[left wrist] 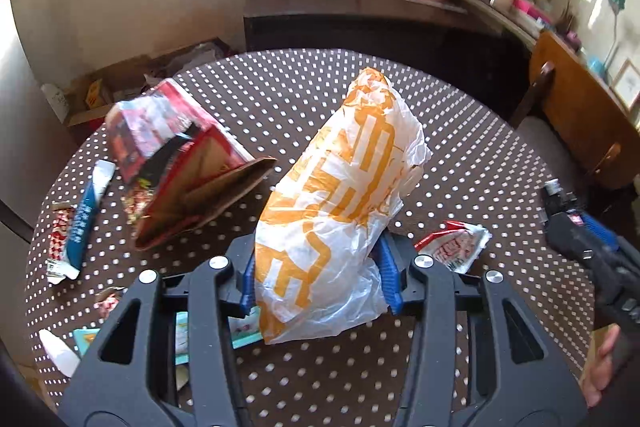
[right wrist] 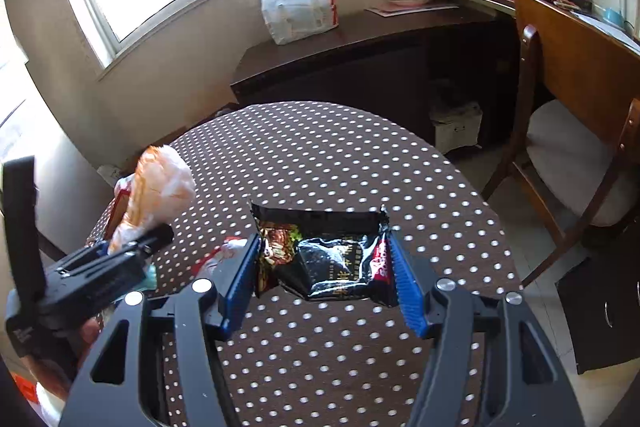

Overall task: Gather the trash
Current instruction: 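Lift the black wrapper with the right tool while the left tool grasps the orange-printed plastic bag, then carry both items to the wastebasket and open both tools over it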

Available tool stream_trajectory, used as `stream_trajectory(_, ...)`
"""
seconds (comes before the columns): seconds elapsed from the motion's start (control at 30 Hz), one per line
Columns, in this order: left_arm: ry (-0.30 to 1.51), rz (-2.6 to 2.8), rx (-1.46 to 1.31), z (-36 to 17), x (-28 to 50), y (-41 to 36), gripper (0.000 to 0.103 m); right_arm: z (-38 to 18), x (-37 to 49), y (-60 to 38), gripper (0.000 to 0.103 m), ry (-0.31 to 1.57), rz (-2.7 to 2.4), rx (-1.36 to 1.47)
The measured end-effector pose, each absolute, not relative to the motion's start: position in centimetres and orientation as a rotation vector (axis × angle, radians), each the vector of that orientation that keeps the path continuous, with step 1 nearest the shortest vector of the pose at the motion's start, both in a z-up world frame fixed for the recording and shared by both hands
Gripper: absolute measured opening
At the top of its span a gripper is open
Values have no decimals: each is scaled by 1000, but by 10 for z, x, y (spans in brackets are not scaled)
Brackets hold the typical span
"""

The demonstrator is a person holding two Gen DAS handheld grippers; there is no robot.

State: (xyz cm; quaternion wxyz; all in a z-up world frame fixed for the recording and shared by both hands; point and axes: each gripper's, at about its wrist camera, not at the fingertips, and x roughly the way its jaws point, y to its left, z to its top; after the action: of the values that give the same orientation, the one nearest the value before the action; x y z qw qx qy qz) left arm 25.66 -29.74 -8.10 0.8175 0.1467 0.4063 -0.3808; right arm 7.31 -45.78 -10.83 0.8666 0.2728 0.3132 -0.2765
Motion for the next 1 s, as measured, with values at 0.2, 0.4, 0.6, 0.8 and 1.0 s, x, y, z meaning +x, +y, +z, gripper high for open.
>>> stream_trajectory(0.2, 818, -796, 264, -66, 252, -258, 46, -94, 89, -428, 61, 648, -497, 521)
stream_trajectory(0.4, 778, -750, 235, -60, 244, -217, 47, -81, 112, -383, 61, 655, -388, 456)
stream_trajectory(0.6, 768, -663, 200, -55, 240, -168, 47, -72, 137, -331, 61, 675, -280, 386)
stream_trajectory(0.8, 755, -562, 132, -52, 235, -102, 48, -67, 159, -276, 61, 697, -169, 312)
stream_trajectory(1.0, 737, -444, 76, -55, 230, -35, 48, -64, 177, -217, 61, 722, -57, 239)
